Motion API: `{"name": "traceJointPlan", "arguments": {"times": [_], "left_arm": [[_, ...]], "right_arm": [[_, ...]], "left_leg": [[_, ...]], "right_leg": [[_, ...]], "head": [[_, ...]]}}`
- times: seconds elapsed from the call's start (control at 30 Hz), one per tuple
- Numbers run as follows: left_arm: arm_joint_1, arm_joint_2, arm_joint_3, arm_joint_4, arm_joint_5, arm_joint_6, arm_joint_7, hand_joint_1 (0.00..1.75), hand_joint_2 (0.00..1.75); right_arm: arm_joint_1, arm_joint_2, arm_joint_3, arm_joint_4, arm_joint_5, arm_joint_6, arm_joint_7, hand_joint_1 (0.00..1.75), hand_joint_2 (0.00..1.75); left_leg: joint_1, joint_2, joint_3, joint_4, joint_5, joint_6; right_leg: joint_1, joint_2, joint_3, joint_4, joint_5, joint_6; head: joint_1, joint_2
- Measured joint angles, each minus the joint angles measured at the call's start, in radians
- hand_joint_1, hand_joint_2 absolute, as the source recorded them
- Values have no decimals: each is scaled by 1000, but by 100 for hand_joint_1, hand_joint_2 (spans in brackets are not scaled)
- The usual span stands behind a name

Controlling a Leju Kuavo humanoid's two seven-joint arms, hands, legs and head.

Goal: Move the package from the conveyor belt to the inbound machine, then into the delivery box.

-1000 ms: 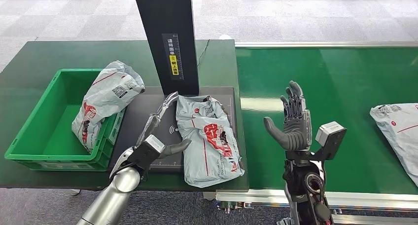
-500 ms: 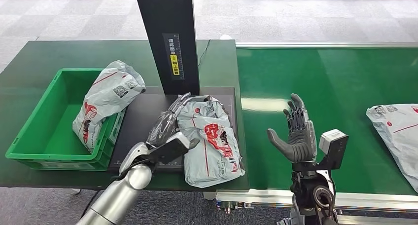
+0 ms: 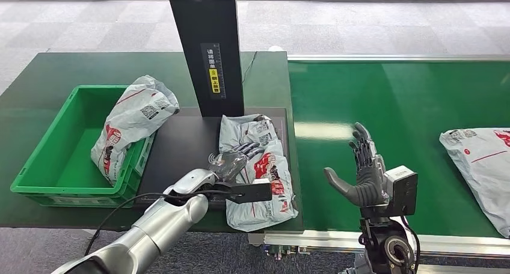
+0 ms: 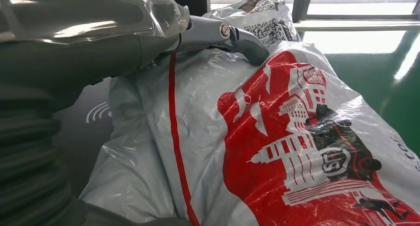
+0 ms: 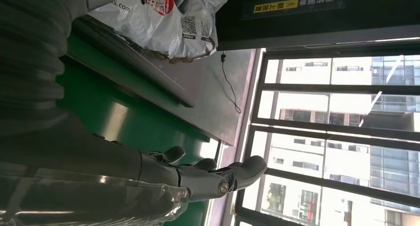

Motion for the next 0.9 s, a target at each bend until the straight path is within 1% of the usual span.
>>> {"name": "traceJointPlan", "arguments": {"times": [0.1,0.13,0.23,0.3,0.43,0.53,0.73,0.9], "left_arm": [[7,-3,5,3,-10,1,6,170,175],[12,-3,8,3,-11,1,1,175,175],[36,-2,22,-5,-11,24,-42,175,175],[56,2,34,-22,-10,64,-82,175,175],[117,15,73,-94,13,180,-168,175,175],[160,23,98,-147,39,242,-218,175,175],[235,41,153,-255,86,415,-294,175,175],[303,54,206,-381,138,551,-350,175,175]], "right_arm": [[16,4,-13,-16,7,-4,5,0,175],[20,5,-16,-20,9,-4,6,0,175],[30,6,-23,-31,13,-4,6,0,175],[40,6,-28,-43,14,-4,7,0,175],[75,9,-44,-77,14,-4,6,0,175],[93,10,-50,-91,17,-4,3,0,175],[114,10,-55,-102,19,-3,-5,0,175],[122,9,-56,-104,19,-3,-12,0,175]], "left_leg": [[0,0,4,0,0,0],[0,0,5,0,0,0],[0,-1,8,0,0,1],[0,-1,8,0,0,0],[0,0,5,0,1,0],[0,0,1,1,1,0],[0,1,-8,1,1,0],[0,1,-10,1,1,0]], "right_leg": [[0,0,5,0,0,0],[0,0,6,0,0,0],[0,-1,8,0,-1,1],[0,-1,8,0,-1,1],[0,0,3,0,0,0],[0,0,-3,0,1,0],[0,0,-11,0,0,0],[0,0,-13,0,0,0]], "head": [[0,0],[0,0],[0,0],[0,0],[0,0],[0,0],[0,0],[0,0]]}}
